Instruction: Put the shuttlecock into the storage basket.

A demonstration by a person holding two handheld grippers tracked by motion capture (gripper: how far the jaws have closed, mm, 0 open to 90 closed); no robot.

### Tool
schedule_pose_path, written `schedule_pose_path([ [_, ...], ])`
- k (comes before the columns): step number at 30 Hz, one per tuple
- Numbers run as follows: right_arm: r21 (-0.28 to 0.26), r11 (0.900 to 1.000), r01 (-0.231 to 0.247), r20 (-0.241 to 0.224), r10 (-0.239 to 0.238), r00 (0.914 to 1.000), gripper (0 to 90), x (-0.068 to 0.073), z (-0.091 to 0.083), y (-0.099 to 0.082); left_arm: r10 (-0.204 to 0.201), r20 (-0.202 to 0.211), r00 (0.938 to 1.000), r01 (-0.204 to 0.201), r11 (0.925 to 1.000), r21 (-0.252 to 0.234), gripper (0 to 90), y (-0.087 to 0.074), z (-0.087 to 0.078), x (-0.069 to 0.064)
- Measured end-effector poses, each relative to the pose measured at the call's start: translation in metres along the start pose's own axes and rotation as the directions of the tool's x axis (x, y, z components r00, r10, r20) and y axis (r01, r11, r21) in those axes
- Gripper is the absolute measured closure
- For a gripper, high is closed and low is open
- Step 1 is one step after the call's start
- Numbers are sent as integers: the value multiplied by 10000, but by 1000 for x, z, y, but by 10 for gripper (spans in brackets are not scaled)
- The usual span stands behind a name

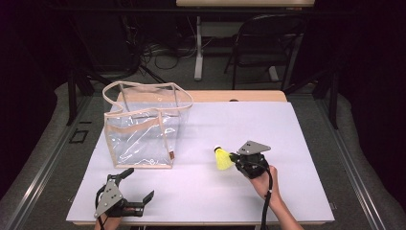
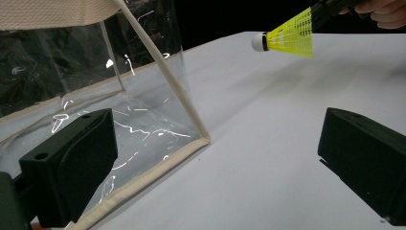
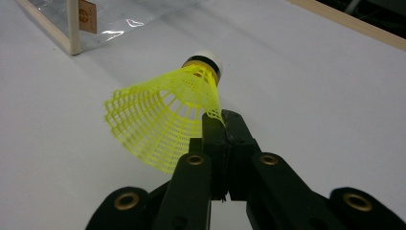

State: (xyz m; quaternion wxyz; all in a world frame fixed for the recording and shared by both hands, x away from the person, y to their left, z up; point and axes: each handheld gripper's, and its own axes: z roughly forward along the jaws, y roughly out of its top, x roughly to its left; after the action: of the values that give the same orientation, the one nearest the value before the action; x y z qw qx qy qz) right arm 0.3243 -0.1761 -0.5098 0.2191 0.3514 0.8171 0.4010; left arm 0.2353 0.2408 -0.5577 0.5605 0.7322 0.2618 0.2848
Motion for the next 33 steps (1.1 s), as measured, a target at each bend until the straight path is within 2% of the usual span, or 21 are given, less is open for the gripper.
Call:
schedule_pose_path([
  [15, -103, 9999, -94, -18, 94, 10000, 894, -1, 0, 8, 0, -35, 10000, 0, 10000, -21, 0, 0, 0, 0],
  [33, -388, 9991, -176, 62, 179, 9998, 894, -4, -15, 18, 19, -3, 10000, -19, 10000, -17, 0, 0, 0, 0],
])
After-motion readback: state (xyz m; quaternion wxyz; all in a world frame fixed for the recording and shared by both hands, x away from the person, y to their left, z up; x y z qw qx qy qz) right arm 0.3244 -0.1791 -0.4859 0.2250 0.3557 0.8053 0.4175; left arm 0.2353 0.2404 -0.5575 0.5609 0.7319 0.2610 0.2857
